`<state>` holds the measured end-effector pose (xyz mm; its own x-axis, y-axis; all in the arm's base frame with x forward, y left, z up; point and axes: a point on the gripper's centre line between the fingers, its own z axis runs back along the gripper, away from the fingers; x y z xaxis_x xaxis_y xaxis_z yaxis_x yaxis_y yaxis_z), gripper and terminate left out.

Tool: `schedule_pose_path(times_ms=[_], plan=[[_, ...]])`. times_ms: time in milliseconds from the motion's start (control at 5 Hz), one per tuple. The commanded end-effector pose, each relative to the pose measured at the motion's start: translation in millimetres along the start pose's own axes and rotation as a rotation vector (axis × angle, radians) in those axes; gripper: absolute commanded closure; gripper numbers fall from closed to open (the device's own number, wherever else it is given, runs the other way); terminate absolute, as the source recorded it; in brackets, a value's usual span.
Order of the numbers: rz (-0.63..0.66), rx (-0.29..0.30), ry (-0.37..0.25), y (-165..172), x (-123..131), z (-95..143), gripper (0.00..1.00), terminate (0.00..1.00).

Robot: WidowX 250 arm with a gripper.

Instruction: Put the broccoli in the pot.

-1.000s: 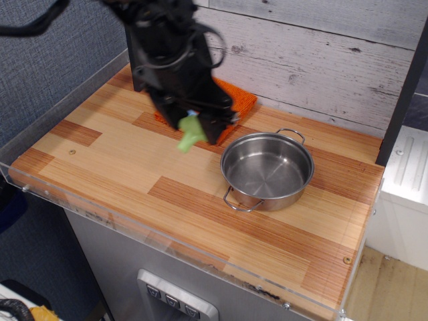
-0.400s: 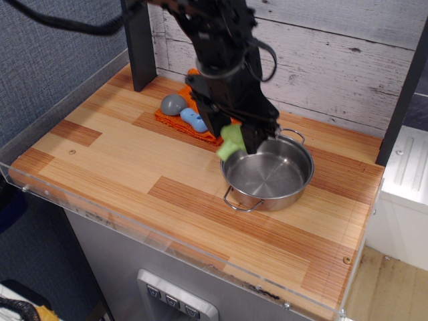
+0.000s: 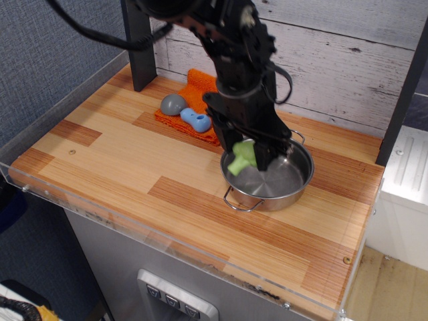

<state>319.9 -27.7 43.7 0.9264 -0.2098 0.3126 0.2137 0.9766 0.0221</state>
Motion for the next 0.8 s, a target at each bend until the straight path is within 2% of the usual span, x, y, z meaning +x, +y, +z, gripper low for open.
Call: schedule_pose_path(times_ms=[0, 200, 600], plan=[[-0.012, 0.000, -0.020, -4.8, 6.1, -0.7, 1.00, 0.00], [0.022, 0.002, -0.008, -2.3, 1.6, 0.6, 0.00, 0.00], [0.027, 0.005, -0.012, -1.7, 2.8, 5.7, 0.00, 0.00]])
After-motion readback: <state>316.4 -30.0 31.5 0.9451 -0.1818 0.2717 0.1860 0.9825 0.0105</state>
